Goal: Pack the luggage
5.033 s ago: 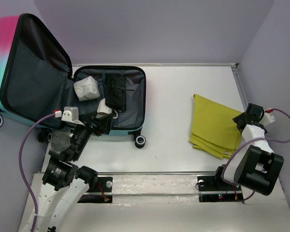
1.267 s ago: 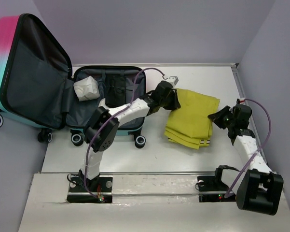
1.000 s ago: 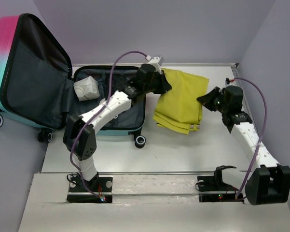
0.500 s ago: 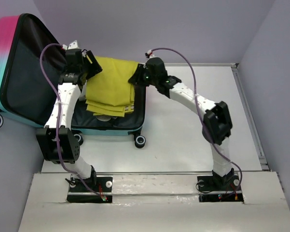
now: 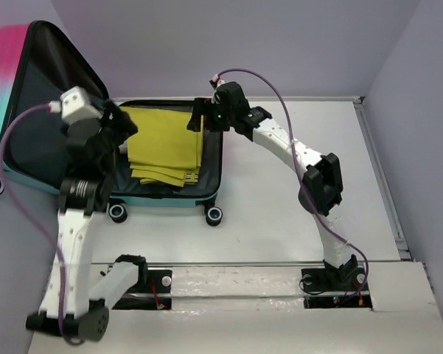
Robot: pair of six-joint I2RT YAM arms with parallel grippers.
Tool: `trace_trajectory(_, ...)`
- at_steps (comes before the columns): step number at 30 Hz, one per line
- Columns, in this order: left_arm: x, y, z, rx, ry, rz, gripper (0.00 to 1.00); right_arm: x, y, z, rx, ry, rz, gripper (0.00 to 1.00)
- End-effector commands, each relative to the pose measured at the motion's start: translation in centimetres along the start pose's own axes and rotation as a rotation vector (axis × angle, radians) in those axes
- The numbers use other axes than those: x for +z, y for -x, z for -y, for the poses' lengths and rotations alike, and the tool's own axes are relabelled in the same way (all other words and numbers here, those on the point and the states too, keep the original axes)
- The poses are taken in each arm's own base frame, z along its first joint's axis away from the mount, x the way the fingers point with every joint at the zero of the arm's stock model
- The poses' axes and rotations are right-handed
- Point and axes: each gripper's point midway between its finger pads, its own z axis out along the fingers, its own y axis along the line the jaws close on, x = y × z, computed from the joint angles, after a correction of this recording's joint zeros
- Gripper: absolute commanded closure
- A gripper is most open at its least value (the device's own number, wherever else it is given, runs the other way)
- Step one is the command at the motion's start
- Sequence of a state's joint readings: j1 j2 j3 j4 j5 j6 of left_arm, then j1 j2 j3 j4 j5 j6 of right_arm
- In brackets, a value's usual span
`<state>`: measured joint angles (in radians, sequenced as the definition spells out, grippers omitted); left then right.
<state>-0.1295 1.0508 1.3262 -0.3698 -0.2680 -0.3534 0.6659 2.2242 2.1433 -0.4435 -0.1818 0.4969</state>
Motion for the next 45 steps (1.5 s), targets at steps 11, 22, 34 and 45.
trace_trajectory(11,-13.5,-2.9,-19.1,-0.045,0.790,0.293,0.05,-15.7,0.0,-6.9,-0.234,0.301,0.120,0.08)
trace_trajectory(22,-8.4,-0.8,-24.3,0.082,1.083,0.214,0.04,-15.1,-5.6,-1.7,-0.255,0.172,0.058,0.06)
trace_trajectory(34,-6.3,0.0,-24.6,0.151,1.086,0.240,0.70,-7.5,-8.7,5.6,-0.149,-0.085,-0.047,0.18)
trace_trajectory(45,-4.7,-1.0,-20.0,0.144,0.867,0.251,0.94,-3.0,-12.3,6.1,-0.051,-0.015,-0.155,0.89)
